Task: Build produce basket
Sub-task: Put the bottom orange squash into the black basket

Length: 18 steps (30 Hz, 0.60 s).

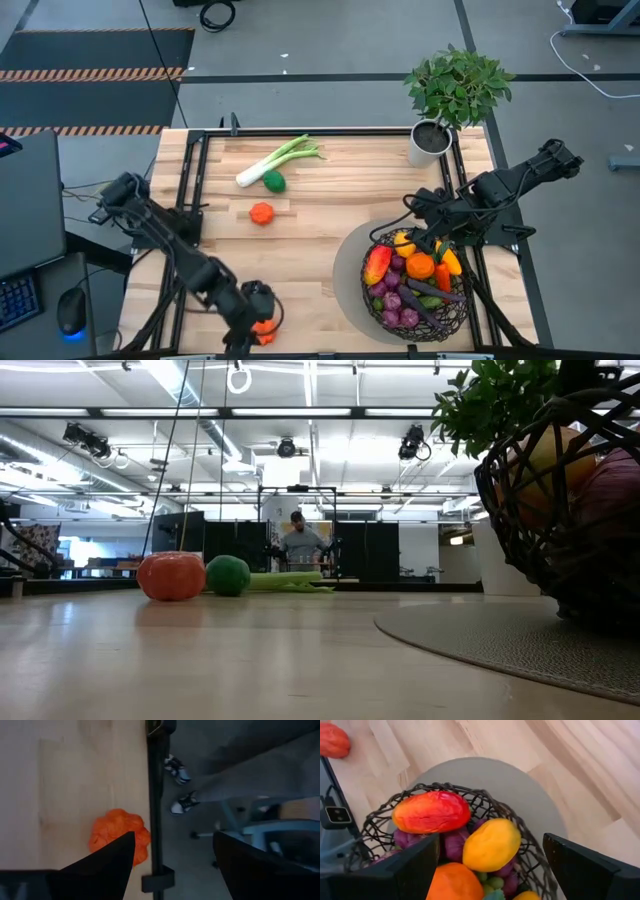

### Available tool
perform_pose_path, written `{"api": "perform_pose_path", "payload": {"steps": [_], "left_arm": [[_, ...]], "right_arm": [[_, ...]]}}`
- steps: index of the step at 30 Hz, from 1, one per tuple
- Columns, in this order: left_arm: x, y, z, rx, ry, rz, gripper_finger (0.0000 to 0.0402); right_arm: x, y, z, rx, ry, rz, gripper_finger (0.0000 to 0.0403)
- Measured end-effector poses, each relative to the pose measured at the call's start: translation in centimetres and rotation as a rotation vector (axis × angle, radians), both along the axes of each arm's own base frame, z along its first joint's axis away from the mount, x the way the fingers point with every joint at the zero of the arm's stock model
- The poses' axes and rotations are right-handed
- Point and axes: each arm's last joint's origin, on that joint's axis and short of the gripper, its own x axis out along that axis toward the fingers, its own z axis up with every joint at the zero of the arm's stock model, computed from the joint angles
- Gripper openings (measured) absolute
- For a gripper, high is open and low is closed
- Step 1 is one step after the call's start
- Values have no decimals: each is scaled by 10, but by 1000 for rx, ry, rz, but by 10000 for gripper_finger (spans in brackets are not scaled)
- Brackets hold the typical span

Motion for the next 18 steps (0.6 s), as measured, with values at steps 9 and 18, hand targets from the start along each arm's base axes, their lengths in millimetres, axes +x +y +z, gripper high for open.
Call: {"api": "perform_pose_path", "payload": {"steps": [9,18], "left_arm": [[-24,-20,-5,86,-5,-23,333],[-32,-20,-39,225,64,-3,391]], "right_arm": [[2,1,1,63,-31,-126,358],[7,3,4,136,-100,-198,358]]}}
